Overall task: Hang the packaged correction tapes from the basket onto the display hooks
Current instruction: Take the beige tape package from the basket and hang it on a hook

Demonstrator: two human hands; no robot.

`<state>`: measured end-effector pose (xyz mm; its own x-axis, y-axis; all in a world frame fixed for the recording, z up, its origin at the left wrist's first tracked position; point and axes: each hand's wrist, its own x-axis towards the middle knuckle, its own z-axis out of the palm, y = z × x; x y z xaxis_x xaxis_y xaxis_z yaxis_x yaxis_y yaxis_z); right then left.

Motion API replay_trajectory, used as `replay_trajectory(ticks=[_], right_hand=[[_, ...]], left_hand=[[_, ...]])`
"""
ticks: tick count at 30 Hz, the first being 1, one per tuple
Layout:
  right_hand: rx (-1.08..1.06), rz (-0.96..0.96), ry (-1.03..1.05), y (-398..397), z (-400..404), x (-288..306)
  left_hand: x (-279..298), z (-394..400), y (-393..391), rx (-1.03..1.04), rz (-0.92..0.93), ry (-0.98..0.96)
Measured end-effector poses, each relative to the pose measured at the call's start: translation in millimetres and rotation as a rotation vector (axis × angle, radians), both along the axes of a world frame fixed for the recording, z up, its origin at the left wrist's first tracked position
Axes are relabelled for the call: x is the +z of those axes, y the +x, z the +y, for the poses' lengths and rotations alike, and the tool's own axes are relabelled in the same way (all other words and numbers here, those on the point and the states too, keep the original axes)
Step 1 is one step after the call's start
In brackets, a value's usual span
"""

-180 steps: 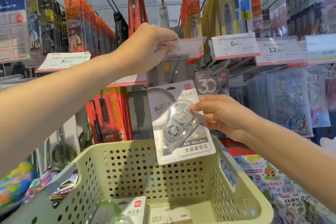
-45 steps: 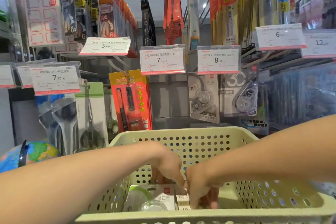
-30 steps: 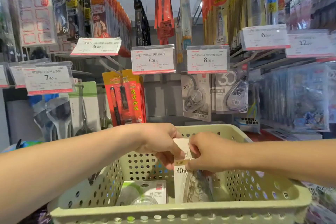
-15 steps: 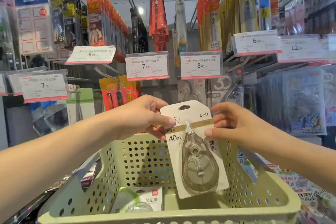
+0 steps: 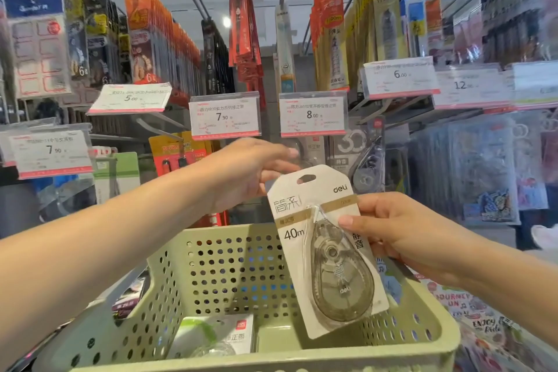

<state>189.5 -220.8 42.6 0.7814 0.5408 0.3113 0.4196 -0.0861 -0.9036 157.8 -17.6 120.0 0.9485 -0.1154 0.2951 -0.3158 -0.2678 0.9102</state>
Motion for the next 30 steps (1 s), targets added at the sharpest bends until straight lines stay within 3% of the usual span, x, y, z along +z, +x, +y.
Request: replay_trajectory(ticks=[6,9,30], right_hand=[[-0.016,-0.036,0.025,0,2,-3],[-0.028,-0.04,0.036,-2,4,-4],[-0.256,-0.077,0.29,51,34,47]], left_hand=[[13,-25,5,0.182,-0.144,-0.204],[18,-28,6,0.223,-0.172,-0.214],[57,-24,-10,0.176,-0.006,-0.195]])
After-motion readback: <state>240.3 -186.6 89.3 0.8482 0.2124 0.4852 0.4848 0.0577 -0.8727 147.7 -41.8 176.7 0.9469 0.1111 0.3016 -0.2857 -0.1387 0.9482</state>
